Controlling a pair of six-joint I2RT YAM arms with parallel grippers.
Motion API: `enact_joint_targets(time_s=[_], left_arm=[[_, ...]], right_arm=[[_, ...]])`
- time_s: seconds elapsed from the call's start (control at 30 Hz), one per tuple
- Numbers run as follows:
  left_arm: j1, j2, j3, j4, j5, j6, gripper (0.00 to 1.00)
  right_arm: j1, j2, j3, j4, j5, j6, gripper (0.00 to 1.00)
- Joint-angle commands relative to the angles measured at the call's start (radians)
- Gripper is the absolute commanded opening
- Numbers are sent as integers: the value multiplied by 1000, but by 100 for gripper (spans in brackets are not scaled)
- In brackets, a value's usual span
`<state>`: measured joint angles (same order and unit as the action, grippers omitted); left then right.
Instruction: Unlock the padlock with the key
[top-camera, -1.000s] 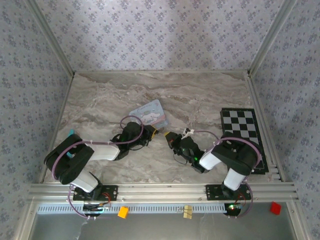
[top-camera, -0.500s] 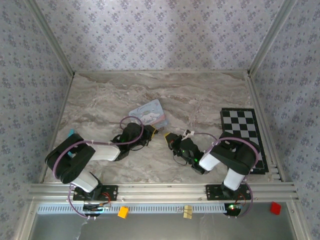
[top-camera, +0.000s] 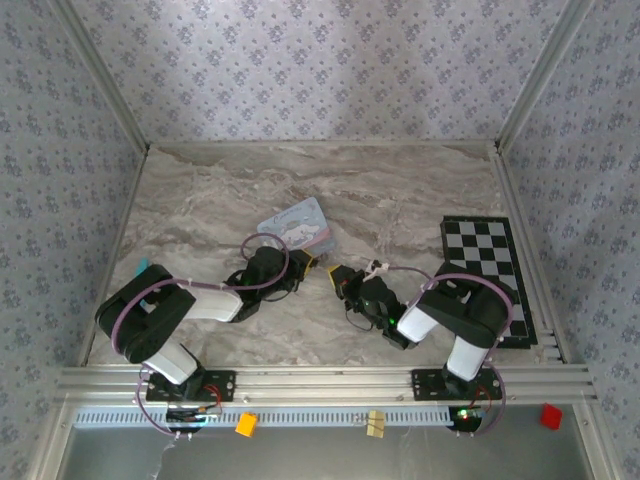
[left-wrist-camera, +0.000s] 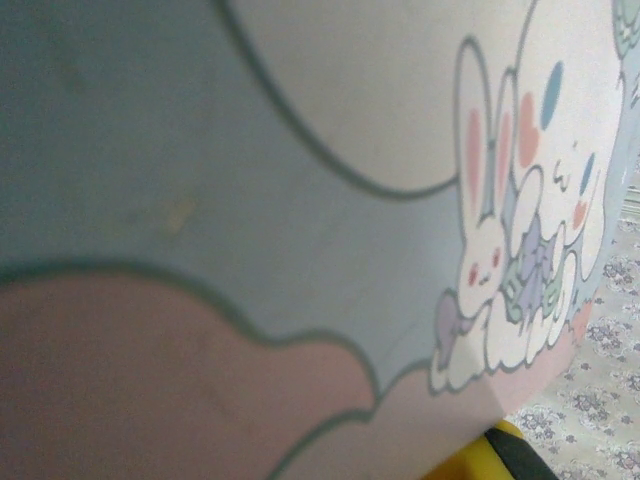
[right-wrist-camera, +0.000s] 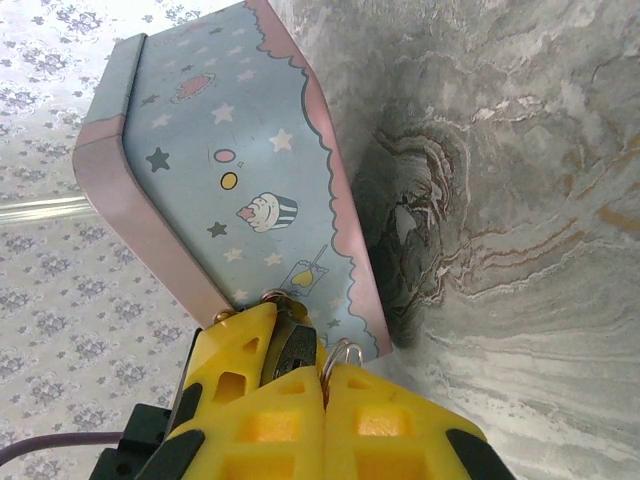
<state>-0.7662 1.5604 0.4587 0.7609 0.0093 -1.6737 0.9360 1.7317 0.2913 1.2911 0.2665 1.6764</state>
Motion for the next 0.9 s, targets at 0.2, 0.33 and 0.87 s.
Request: enact_joint_targets(time_s=[0.2,0.33,0.87], left_arm=[[-8,-5,-12,68,-8,-27,3],[-8,-1,-14,78,-8,-28,3],[-30,-5,-11,91,-14,-34,2]], right_arm=[[5,32,-10,54,28,26,0],[7,32,-12,55,31,27,0],[3,55,-13,85,36,40,0]])
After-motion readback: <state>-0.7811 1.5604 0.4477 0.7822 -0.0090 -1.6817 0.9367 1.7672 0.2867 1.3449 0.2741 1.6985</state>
